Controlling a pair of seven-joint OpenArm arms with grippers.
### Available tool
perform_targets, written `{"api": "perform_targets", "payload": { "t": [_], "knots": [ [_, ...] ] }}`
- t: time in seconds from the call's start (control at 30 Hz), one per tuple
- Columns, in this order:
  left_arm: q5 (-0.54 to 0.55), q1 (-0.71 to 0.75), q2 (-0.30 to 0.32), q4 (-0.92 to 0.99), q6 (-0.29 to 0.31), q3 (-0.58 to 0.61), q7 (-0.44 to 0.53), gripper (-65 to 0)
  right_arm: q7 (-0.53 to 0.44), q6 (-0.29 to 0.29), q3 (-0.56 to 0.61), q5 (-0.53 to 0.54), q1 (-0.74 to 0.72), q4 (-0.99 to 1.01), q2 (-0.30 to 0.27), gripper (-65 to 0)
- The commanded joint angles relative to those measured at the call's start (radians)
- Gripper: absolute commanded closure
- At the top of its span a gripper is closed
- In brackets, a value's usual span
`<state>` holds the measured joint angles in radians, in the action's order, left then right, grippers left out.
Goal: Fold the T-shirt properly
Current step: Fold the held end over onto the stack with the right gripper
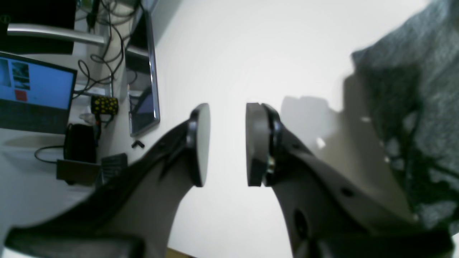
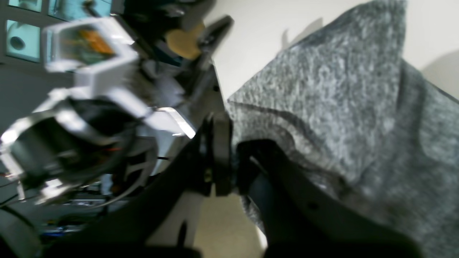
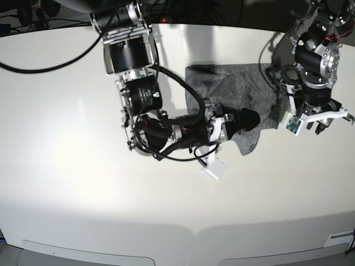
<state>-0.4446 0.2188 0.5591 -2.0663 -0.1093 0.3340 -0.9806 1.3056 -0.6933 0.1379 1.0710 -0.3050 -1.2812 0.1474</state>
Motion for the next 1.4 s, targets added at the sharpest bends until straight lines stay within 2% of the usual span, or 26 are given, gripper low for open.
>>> {"api": "perform_targets", "payload": {
  "t": [0.0,0.17,0.37,0.7,0.73,0.8,0.87,0.97,1.2,1.27,1.37],
  "knots": [
    [-0.019,-0.006,0.009,-0.029,-0.015,-0.006,0.008,-16.1,-0.035,-0.005,0.013,0.023,-0.023,-0.016,0.01,0.0],
    [-0.02,-0.006,0.009,-0.078,-0.014,-0.006,-0.033,-16.1,-0.113,-0.005,0.079,-0.087,-0.006,-0.014,0.01,0.0],
    [-0.019,-0.005,0.009,-0.129,-0.015,-0.006,-0.045,-16.1,-0.225,-0.005,0.183,-0.28,0.026,-0.014,0.01,0.0],
    [-0.015,-0.005,0.009,-0.134,-0.015,-0.006,-0.071,-16.1,-0.341,-0.005,0.286,-0.269,0.037,-0.014,0.01,0.0],
    [-0.015,-0.005,0.009,-0.134,-0.015,-0.006,-0.071,-16.1,-0.336,-0.005,0.293,-0.251,0.037,-0.014,0.01,-2.6],
    [-0.014,-0.005,0.009,-0.134,-0.015,-0.006,-0.071,-16.1,-0.334,-0.005,0.313,-0.209,0.037,-0.014,0.01,-16.8],
    [-0.01,-0.005,0.009,-0.134,-0.015,-0.006,-0.07,-16.1,-0.335,-0.005,0.335,-0.158,0.036,-0.014,0.01,-22.4],
    [0.009,-0.005,0.009,-0.134,-0.015,-0.006,-0.071,-16.1,-0.341,-0.005,0.363,-0.098,0.036,-0.014,0.01,-22.5],
    [0.007,-0.003,0.009,-0.134,-0.014,-0.006,-0.07,-16.1,-0.402,-0.005,0.365,-0.103,0.019,-0.014,0.01,-22.5],
    [0.007,-0.003,0.009,-0.134,-0.014,-0.006,-0.07,-16.1,-0.417,-0.005,0.361,-0.142,-0.002,-0.015,0.01,-22.5],
    [0.007,-0.003,0.009,-0.134,-0.015,-0.006,-0.071,-16.1,-0.45,-0.005,0.328,-0.311,-0.056,-0.015,0.01,-22.5]
  ]
}}
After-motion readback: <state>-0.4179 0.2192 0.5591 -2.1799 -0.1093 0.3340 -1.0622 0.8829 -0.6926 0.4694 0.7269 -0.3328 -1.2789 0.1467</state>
